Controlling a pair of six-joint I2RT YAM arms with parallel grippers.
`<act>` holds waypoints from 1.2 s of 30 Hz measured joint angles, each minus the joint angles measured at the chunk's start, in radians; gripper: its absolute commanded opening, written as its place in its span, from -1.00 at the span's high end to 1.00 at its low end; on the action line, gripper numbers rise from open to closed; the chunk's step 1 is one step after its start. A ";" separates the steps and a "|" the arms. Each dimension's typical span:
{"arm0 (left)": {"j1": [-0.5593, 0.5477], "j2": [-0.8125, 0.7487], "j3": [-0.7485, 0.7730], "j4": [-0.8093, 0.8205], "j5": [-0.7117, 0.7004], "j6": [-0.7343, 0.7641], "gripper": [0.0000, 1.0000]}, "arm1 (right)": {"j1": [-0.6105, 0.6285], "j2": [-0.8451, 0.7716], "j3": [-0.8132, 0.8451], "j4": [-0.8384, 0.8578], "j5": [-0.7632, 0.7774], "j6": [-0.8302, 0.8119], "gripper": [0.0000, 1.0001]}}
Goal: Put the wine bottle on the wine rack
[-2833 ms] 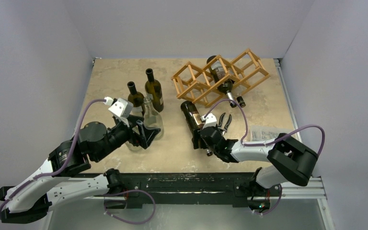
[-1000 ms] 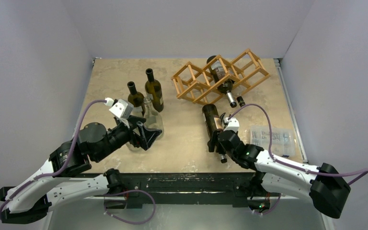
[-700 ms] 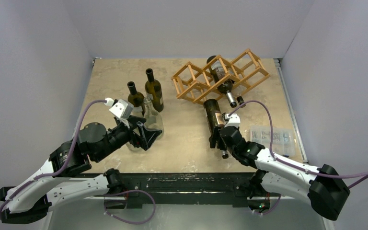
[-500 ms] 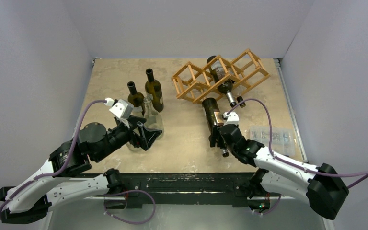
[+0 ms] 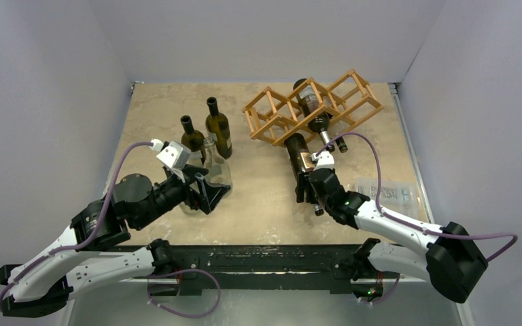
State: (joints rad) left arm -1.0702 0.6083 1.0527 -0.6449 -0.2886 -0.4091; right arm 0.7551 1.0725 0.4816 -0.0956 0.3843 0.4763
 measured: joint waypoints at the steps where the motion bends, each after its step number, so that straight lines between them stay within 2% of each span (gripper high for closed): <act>1: 0.000 0.000 0.000 0.000 0.001 0.000 -0.63 | -0.003 0.005 0.004 0.002 0.001 -0.004 1.00; 12: 0.000 -0.011 -0.004 0.000 0.002 0.000 -0.63 | -0.054 0.056 0.045 0.029 -0.008 -0.072 1.00; 36: 0.000 -0.040 -0.006 -0.001 0.007 -0.017 -0.63 | -0.140 0.343 0.177 0.243 -0.037 -0.186 1.00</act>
State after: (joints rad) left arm -1.0702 0.5686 1.0470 -0.6460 -0.2817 -0.4263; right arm 0.6147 1.4155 0.6586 0.1478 0.3473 0.2905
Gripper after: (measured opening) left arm 0.815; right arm 0.736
